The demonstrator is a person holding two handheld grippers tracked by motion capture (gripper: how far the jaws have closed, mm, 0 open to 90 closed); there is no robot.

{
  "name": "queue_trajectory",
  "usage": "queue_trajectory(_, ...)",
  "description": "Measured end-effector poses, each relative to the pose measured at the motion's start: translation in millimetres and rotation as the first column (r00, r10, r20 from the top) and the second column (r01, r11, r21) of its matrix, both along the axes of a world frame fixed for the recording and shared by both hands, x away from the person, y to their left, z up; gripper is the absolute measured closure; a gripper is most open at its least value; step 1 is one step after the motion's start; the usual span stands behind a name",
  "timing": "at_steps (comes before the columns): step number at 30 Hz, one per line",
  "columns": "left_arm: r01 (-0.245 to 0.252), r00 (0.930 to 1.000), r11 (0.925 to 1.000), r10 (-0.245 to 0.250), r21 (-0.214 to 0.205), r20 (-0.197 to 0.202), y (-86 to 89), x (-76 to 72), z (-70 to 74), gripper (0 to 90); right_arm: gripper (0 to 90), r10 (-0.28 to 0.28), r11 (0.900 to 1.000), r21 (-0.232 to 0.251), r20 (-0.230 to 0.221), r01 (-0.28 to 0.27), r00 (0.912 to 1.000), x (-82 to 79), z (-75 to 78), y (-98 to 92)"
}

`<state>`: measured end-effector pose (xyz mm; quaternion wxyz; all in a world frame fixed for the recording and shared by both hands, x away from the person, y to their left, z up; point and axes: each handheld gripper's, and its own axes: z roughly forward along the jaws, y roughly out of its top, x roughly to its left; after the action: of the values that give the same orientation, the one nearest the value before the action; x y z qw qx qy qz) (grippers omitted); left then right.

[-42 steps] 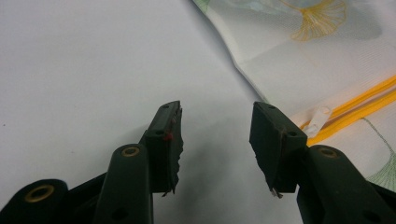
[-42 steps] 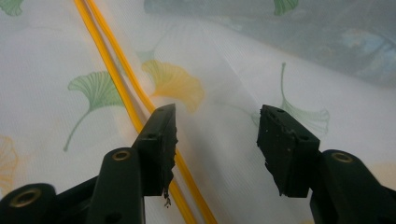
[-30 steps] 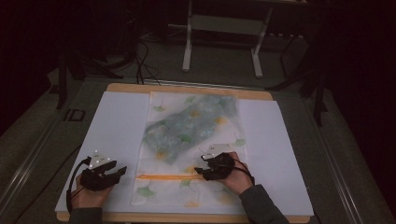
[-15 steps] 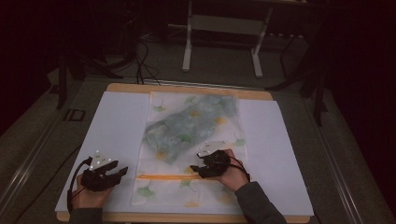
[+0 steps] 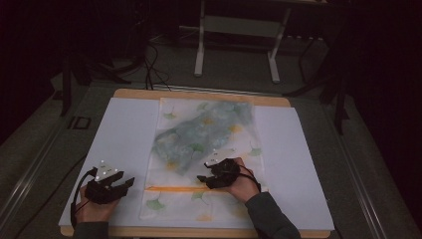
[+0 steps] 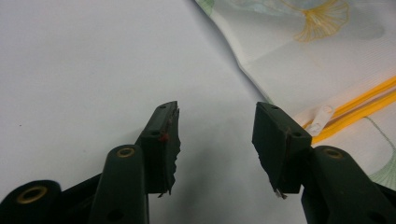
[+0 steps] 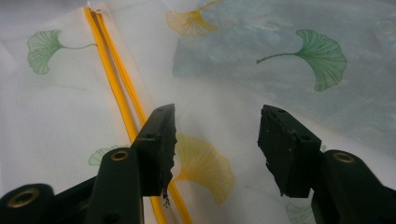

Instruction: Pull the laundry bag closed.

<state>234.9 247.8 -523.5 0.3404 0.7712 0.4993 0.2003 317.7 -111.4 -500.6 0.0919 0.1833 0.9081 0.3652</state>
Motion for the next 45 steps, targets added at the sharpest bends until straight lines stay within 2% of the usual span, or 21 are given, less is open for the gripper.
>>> queue_trajectory(3,0.008,1.0000,1.0000,-0.008,-0.002,-0.004,-0.2,-0.1,-0.1,54.8,46.6,0.004,1.0000,-0.002,0.000,-0.004,1.0000,0.0,0.5,2.3)
queue_trajectory(17,0.020,0.9998,0.9997,-0.020,-0.010,-0.009,-0.2,-0.1,-0.3,56.9,46.6,0.033,0.9995,0.000,-0.001,-0.033,0.9995,2.2,1.7,17.9)
queue_trajectory(33,0.021,0.9998,0.9998,-0.021,-0.005,-0.005,-1.4,0.4,-0.3,56.4,47.8,0.072,0.9974,-0.011,0.000,-0.072,0.9974,4.2,-0.5,35.0)
queue_trajectory(45,0.025,0.9996,0.9996,-0.025,-0.011,-0.010,-2.3,1.1,-0.6,55.3,51.0,0.106,0.9941,-0.020,-0.004,-0.106,0.9943,2.8,-7.9,50.2)
